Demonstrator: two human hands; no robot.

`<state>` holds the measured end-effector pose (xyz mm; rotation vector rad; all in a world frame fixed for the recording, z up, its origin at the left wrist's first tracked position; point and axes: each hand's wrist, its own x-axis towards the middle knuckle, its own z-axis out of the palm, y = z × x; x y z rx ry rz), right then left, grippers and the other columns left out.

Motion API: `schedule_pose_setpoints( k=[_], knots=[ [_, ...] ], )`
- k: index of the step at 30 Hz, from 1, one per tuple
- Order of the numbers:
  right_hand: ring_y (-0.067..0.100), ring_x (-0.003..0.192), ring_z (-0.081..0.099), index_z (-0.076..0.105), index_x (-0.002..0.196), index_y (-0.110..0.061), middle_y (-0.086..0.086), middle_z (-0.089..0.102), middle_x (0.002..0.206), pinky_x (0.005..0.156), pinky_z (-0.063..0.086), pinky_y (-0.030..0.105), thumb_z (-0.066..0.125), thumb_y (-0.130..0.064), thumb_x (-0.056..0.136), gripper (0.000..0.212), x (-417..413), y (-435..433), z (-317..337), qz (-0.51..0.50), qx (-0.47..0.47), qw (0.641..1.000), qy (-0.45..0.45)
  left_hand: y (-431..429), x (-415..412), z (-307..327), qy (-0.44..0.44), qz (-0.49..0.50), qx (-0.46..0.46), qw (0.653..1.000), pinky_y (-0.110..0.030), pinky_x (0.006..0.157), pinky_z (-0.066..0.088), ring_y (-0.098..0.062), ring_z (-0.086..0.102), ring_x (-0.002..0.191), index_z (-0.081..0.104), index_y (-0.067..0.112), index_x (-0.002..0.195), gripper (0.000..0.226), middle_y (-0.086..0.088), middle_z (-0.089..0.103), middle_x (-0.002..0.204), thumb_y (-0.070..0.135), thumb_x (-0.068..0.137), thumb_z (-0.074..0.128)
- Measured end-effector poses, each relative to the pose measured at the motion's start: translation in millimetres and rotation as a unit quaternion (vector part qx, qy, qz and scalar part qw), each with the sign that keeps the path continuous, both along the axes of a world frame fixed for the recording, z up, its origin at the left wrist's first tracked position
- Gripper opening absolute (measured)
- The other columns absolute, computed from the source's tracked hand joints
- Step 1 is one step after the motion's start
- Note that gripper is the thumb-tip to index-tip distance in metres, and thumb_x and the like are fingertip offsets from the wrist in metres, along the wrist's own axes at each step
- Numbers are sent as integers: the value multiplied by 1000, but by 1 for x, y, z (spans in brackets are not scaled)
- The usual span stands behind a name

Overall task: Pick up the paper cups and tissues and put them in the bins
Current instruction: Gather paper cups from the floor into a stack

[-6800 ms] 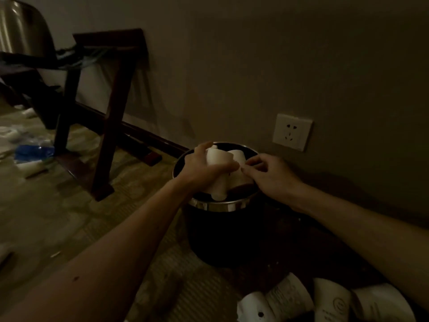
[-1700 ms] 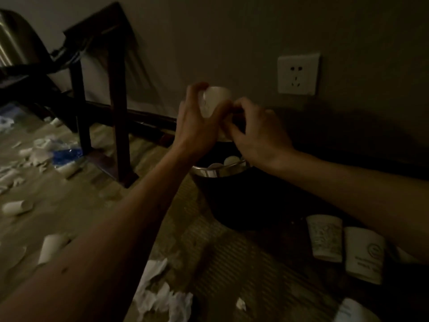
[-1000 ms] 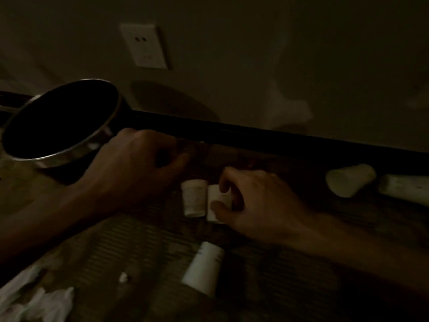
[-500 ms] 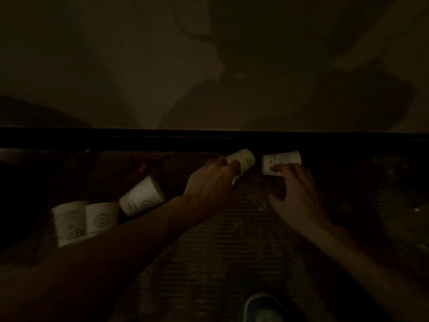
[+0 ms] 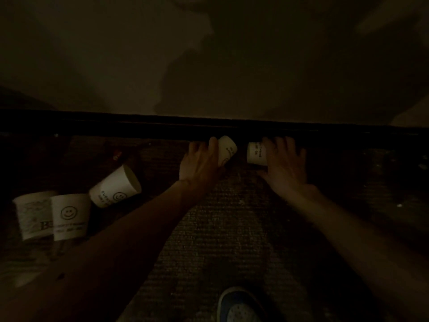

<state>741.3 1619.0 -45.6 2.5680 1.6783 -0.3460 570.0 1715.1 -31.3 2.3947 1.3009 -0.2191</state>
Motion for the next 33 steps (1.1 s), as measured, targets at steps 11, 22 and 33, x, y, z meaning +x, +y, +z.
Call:
schedule_pose_setpoints(
  k=[11, 22, 33],
  knots=[
    [20, 104, 57, 50, 138, -17, 6, 57, 128, 78, 43, 29, 62, -74, 74, 86, -48, 12, 2, -195, -67, 924, 323, 4, -60, 4, 1, 112, -186, 976, -42, 104, 40, -31, 42, 136, 1, 13, 154, 128, -13, 38, 152, 54, 66, 84],
    [14, 89, 72, 57, 130, -24, -1, 72, 106, 68, 56, 30, 61, -70, 59, 85, -191, -1, 61, -138, -64, 719, 678, -50, -228, 89, -108, 125, -217, 962, -11, 58, 50, 6, 55, 90, 24, 49, 134, 96, 25, 48, 112, 43, 63, 88],
    [0, 72, 68, 45, 119, -32, -6, 60, 110, 50, 48, 10, 57, -62, 64, 64, -354, -1, 75, 2, -89, 750, 655, -127, -376, 96, -409, 406, -231, 783, -26, 61, 57, -16, 74, 85, 57, 26, 122, 73, 1, 74, 97, 47, 56, 82]
  ],
)
